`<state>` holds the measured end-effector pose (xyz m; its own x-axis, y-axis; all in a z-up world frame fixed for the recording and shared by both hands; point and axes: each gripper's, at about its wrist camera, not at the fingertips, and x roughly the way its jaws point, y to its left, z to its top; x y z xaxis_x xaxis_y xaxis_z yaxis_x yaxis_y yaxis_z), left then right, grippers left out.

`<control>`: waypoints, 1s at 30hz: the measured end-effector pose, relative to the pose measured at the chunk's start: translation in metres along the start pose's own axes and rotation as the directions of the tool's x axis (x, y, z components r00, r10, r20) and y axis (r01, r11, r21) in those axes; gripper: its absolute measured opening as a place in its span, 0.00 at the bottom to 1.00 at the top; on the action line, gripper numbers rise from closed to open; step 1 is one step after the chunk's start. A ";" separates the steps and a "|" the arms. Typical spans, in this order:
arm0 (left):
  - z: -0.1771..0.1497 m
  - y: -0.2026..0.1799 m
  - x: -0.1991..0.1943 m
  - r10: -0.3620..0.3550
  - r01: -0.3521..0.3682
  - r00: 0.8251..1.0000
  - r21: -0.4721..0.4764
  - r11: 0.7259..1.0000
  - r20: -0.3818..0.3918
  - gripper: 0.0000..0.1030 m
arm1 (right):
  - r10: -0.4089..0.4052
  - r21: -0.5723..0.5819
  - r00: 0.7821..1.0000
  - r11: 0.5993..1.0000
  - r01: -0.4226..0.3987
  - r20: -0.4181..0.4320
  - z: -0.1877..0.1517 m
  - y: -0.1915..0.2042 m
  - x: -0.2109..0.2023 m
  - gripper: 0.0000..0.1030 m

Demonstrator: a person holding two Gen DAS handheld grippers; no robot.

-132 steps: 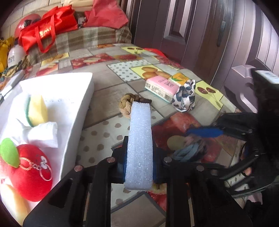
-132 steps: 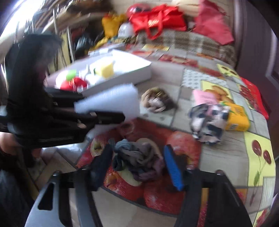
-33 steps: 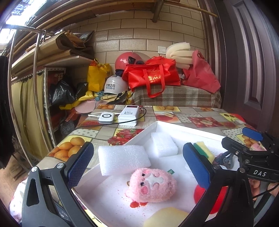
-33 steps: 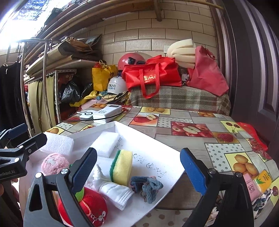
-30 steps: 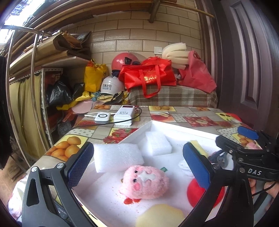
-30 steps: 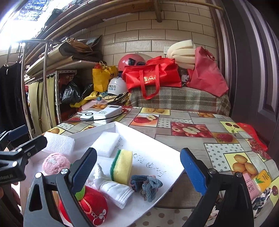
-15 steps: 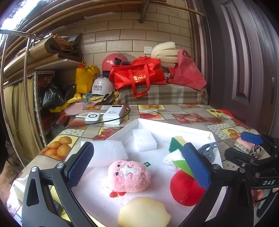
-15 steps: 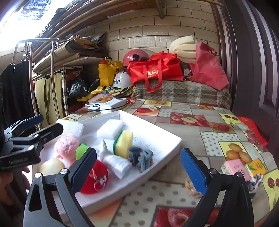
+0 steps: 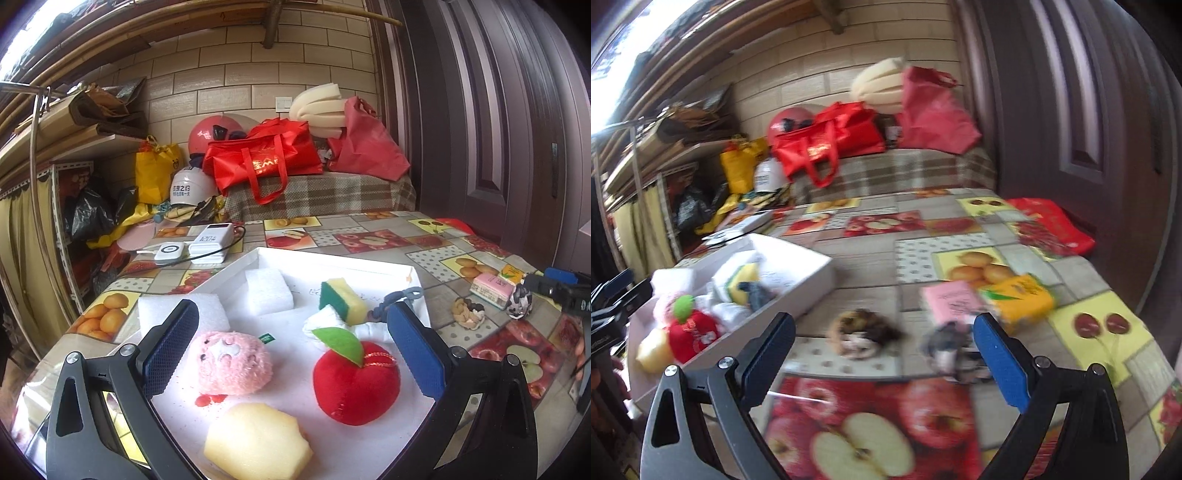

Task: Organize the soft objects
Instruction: 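Grasp the braided rope ball with the left gripper while the right grasps the black-and-white cloth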

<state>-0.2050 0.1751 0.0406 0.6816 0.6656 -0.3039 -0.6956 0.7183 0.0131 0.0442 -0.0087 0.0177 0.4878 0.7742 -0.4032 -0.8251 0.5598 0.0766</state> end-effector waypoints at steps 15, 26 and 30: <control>-0.002 -0.149 0.003 -0.319 0.346 0.938 0.277 0.896 -0.138 1.00 | -0.092 0.087 0.992 0.991 0.099 -0.088 0.002 -0.095 -0.004 0.95; 0.004 -0.178 0.076 -0.312 0.365 0.879 0.090 0.927 -0.360 1.00 | -0.023 -0.149 0.944 0.988 -0.028 -0.329 -0.006 -0.046 0.057 0.34; 0.010 -0.202 0.102 -0.272 0.346 0.883 0.139 0.928 -0.382 1.00 | -0.002 -0.062 0.956 0.998 -0.017 -0.293 -0.011 -0.069 0.034 0.34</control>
<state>0.0070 0.0994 0.0164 0.7044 0.3149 -0.6361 -0.3782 0.9249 0.0391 0.1147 -0.0246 -0.0108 0.3847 0.6527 -0.6527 -0.8494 0.5271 0.0265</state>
